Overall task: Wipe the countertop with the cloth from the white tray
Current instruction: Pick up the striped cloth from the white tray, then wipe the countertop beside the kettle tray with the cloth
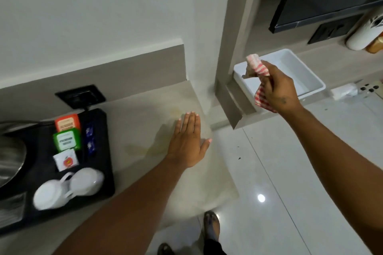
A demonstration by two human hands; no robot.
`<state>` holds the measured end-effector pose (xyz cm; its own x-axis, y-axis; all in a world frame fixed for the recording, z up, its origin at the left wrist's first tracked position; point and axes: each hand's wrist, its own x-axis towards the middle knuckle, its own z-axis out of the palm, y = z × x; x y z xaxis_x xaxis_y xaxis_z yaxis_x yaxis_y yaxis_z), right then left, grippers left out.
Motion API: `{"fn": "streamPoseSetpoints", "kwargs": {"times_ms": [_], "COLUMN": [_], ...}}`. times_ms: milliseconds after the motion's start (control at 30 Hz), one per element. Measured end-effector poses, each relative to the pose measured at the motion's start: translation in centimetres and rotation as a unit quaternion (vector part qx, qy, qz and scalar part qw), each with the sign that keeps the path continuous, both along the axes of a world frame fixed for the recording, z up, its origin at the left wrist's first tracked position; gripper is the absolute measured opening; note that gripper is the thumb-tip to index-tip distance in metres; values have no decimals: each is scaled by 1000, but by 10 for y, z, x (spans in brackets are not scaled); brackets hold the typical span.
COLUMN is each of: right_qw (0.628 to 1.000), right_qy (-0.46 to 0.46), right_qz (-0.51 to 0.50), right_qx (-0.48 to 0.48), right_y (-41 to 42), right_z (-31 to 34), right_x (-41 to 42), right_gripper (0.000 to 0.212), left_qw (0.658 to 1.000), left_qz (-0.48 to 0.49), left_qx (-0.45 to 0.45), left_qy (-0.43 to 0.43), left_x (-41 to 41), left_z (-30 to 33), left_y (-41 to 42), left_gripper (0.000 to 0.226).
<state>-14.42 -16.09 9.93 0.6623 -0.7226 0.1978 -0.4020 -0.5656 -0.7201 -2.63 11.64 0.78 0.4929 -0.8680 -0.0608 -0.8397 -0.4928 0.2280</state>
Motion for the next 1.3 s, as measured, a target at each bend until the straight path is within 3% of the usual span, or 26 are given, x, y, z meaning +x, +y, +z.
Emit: {"fn": "streamPoseSetpoints", "kwargs": {"times_ms": [167,333,467,633,767,900,1033,1167,1233,1300], "right_qw": [991,989,996,958,921,886,861,899,916,911], "right_qy": [-120,-88,62,214,238,272,279,287,285,283], "right_qz": [46,24,63,188,281,326,353,269,213,219], "right_qx": [31,118,28,-21,-131,-187,-238,-193,-185,-206], "right_y": [127,224,294,356,366,361,360,317,300,310], "right_z": [-13,-56,-68,-97,-112,-124,-135,-130,-132,-137], "right_x": [-28,-33,-30,-28,-29,-10,59,117,105,75], "right_gripper": [34,30,51,56,78,67,64,66,60,62], "left_qw": [999,994,992,994,994,996,998,998,998,998], "left_qz": [43,71,78,38,21,23,24,23,26,17], "left_qx": [26,78,92,102,108,81,49,55,59,56], "left_qy": [14,29,28,11,-11,-23,-30,-10,-10,-19], "left_x": [-24,-41,-45,-29,-22,-24,-22,-21,-21,-21], "left_z": [-10,-33,-44,-45,-46,-57,-66,-63,-60,-60], "left_y": [119,224,278,308,312,313,313,313,312,309], "left_gripper": [90,90,89,87,90,90,89,90,90,89]}}
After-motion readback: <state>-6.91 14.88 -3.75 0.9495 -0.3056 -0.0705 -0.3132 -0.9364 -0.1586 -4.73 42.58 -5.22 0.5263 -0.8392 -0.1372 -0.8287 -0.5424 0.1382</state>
